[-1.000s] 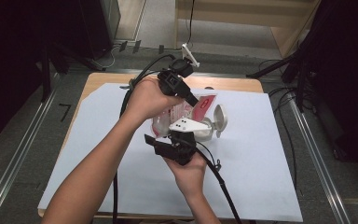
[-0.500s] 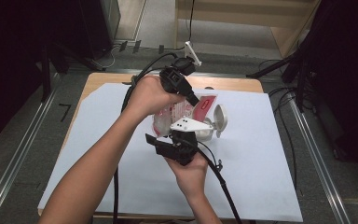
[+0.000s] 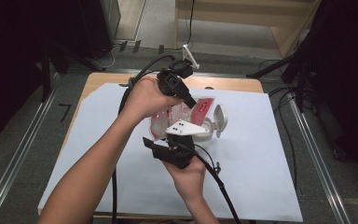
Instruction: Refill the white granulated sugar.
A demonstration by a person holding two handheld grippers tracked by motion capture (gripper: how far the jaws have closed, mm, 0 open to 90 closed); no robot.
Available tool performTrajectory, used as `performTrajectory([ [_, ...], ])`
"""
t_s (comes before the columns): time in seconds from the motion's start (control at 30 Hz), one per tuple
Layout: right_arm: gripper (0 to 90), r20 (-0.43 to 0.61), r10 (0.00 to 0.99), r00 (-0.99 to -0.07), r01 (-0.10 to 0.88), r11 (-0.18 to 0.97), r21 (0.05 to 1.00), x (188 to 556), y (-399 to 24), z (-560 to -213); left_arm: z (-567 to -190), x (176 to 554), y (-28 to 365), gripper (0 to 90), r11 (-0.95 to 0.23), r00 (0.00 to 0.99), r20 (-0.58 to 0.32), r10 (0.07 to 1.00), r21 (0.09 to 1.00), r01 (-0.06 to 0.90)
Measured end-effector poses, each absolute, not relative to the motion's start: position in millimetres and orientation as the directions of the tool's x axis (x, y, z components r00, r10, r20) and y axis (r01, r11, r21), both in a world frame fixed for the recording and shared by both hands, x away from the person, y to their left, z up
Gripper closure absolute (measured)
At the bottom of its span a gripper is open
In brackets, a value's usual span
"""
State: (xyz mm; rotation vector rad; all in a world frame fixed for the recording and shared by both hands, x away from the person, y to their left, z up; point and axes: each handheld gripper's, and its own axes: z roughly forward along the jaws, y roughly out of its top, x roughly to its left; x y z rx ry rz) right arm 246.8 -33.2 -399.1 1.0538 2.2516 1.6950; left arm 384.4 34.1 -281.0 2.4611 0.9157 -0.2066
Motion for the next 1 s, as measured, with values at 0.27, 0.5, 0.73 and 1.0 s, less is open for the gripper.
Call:
performTrajectory([
  [0.27,57.2,0.288,0.607,-0.741,0.448,0.126,0.885,246.0,-31.5,-399.3,-281.6,384.1,35.4,89.1,-0.645,0.764,-0.305,0.569,0.412,0.644],
  [0.5,57.1,0.287,0.604,-0.744,0.446,0.130,0.885,245.3,-31.7,-399.6,-282.1,384.0,37.5,89.0,-0.650,0.771,-0.307,0.558,0.416,0.636],
  [0.73,57.0,0.290,0.605,-0.741,0.448,0.125,0.885,245.3,-28.7,-401.2,-281.5,381.9,38.9,88.9,-0.651,0.774,-0.303,0.556,0.421,0.632],
  [1.0,57.0,0.290,0.617,-0.731,0.447,0.113,0.887,243.4,-28.4,-401.6,-280.9,378.2,36.4,88.6,-0.659,0.786,-0.289,0.547,0.430,0.617],
])
